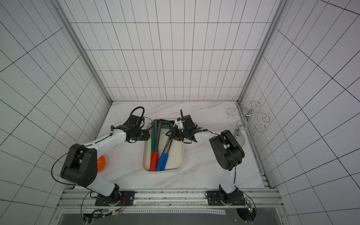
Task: Put the small hoe into the storage box
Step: Place the hoe in the storage box.
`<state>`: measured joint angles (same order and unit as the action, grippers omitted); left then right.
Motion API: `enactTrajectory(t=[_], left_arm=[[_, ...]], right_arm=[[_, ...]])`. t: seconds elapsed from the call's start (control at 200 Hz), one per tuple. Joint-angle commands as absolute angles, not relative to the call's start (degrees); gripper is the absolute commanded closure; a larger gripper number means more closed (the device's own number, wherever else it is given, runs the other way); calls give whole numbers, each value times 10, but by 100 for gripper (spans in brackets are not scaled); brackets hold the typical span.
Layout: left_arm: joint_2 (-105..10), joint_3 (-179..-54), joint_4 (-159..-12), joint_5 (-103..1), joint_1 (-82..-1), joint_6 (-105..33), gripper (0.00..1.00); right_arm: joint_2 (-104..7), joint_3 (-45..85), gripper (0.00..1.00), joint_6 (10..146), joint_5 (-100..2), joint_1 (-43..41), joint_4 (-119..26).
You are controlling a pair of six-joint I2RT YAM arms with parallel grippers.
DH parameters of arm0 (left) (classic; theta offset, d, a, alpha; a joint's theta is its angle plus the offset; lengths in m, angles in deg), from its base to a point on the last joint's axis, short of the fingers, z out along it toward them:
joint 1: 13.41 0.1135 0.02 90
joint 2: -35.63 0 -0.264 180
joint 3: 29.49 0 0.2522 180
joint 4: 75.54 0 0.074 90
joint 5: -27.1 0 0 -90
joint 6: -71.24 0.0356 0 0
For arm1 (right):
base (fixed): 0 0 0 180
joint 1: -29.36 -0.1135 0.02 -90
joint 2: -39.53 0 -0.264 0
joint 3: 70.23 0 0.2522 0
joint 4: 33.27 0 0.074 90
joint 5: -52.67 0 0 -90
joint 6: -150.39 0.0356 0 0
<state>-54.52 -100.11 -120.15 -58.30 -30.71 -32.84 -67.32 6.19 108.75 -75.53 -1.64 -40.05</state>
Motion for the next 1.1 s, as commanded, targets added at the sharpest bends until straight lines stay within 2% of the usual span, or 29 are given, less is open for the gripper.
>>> enactTrajectory(t=[0.0, 0.435, 0.795, 0.96, 1.095], left_arm=[[-540, -1009, -1191, -582, -306, -328, 48], [-540, -1010, -1193, -583, -306, -328, 48], [-535, -1030, -1192, -567, -307, -326, 46], [-510, -1045, -1189, -570, -317, -322, 37], [-437, -1043, -1175, -606, -319, -323, 31]], right_arm=[[-652, 127, 54, 1041, -694, -12, -507], [-653, 212, 51, 988, -608, -14, -658], [-576, 276, 49, 919, -481, -12, -755], [-515, 252, 49, 879, -395, -11, -747], [-429, 152, 47, 820, -345, -9, -640]])
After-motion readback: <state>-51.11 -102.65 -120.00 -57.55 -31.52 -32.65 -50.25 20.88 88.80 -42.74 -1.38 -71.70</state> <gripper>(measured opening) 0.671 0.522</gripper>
